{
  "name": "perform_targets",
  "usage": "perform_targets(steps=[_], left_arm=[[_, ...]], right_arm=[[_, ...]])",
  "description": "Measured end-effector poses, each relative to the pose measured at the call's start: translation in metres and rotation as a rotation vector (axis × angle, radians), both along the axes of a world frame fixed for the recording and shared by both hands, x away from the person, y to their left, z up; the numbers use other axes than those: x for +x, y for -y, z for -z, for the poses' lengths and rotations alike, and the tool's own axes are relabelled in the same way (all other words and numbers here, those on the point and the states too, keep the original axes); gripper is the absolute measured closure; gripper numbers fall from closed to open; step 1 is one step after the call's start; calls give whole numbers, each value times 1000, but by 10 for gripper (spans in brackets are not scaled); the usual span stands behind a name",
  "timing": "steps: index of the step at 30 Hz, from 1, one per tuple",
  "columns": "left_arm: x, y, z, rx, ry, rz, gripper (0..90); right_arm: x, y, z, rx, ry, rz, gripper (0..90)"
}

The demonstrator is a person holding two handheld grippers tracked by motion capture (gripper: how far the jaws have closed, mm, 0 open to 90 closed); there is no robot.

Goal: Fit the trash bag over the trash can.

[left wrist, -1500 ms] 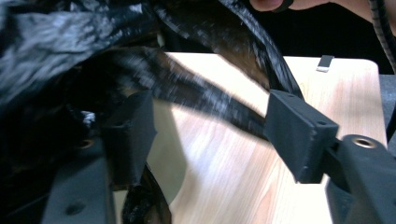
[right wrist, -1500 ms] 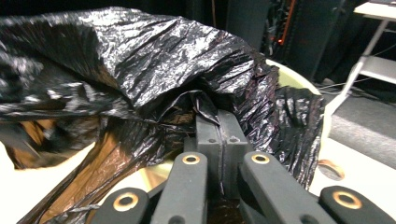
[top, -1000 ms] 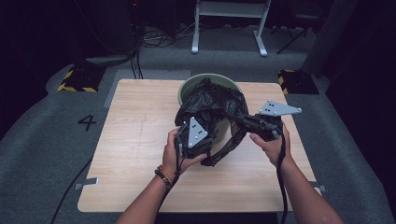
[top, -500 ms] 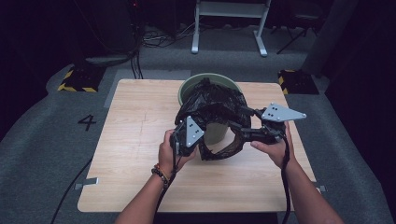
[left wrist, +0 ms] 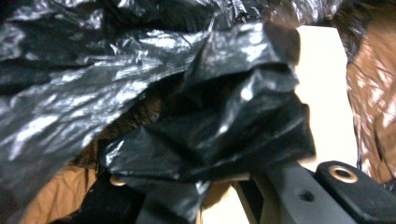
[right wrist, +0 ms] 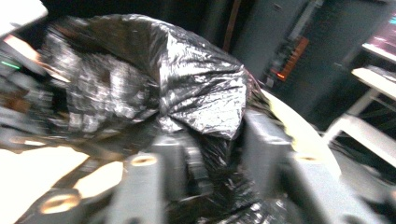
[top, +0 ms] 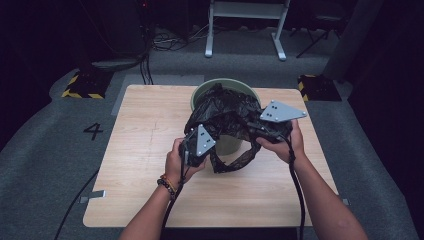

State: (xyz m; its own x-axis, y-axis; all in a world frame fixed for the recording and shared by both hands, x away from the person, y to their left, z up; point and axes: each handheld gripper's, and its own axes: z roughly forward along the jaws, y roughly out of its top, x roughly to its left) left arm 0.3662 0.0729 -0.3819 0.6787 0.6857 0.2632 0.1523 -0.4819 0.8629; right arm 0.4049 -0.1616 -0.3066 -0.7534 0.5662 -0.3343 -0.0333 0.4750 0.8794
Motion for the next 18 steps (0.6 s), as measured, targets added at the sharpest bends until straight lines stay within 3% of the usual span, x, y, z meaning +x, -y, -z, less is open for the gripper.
perform_targets(steps=[3,7,11,15,18], left_arm=[[0,-3,1,19,-8,15,900],[0,-8,2,43,-15,34,900],[-1,-13,4,70,-26,57,900],[-1,-18,7,93,-36,67,900],[-1,-23,10,102,-52,72,900]], right_arm=[[7,1,0,5,-10,11,890],[21,10,-3,68,-41,76,894],[34,20,-3,86,-53,160,895],[53,32,4,110,-91,242,895],[72,41,15,135,-143,295,895]])
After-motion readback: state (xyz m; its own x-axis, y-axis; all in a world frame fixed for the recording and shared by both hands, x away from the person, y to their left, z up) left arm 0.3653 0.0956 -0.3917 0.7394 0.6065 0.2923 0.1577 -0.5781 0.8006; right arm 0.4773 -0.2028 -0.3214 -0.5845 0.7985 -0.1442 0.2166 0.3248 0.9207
